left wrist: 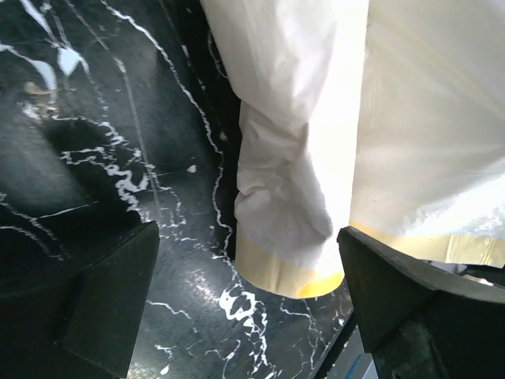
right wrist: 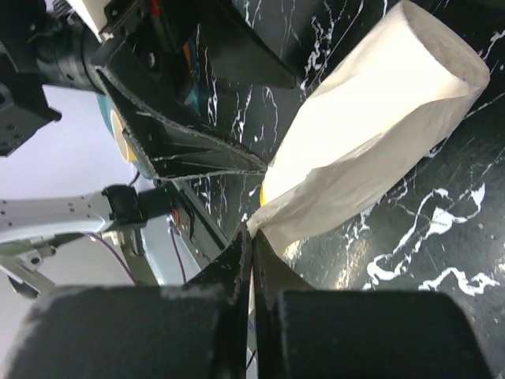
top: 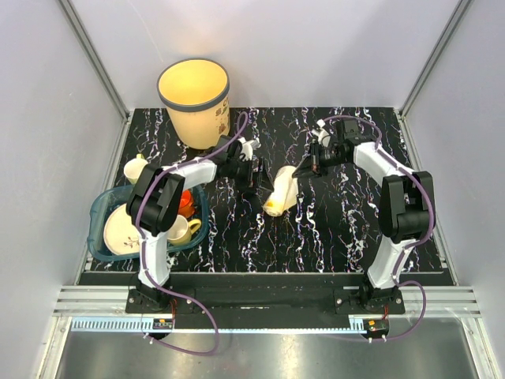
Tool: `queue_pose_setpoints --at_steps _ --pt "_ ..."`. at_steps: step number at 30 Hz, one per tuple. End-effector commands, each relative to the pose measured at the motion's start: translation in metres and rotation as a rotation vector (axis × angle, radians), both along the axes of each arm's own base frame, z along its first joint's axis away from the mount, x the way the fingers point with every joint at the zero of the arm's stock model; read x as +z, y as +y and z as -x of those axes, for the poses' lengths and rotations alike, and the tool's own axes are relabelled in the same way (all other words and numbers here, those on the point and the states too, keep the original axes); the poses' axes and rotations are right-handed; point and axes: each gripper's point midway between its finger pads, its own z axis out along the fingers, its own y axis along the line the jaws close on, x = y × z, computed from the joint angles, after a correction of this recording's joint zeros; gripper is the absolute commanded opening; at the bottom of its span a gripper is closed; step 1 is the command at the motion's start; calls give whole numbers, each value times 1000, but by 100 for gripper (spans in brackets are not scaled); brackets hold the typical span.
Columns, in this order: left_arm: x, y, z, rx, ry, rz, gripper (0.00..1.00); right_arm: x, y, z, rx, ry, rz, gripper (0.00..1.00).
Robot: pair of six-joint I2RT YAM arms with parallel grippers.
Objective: Put the trash bags into the trash bin
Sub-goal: Unfold the trash bag at the center of the board.
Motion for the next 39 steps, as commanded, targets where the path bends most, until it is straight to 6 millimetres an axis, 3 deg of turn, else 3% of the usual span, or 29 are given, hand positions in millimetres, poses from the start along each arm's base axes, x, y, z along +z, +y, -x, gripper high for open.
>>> queue_pose_setpoints --at_steps 1,7,15,26,30,33,39 --pt "27 -21 1 -49 -48 175 99 26 -5 15 114 -34 29 0" --pt "46 -16 -9 27 -111 247 99 71 -4 17 163 -102 21 0" --pt "35 1 -14 83 -45 264 99 118 -2 16 224 -204 4 0" --pt "42 28 -24 118 -78 267 99 176 -7 32 240 -346 14 0" --pt "36 33 -23 109 -83 218 99 183 -19 36 211 -351 48 0" --pt "31 38 -17 87 -87 173 99 174 -32 41 203 -331 98 0" --pt "27 37 -12 18 -144 65 98 166 -74 37 138 -319 184 0"
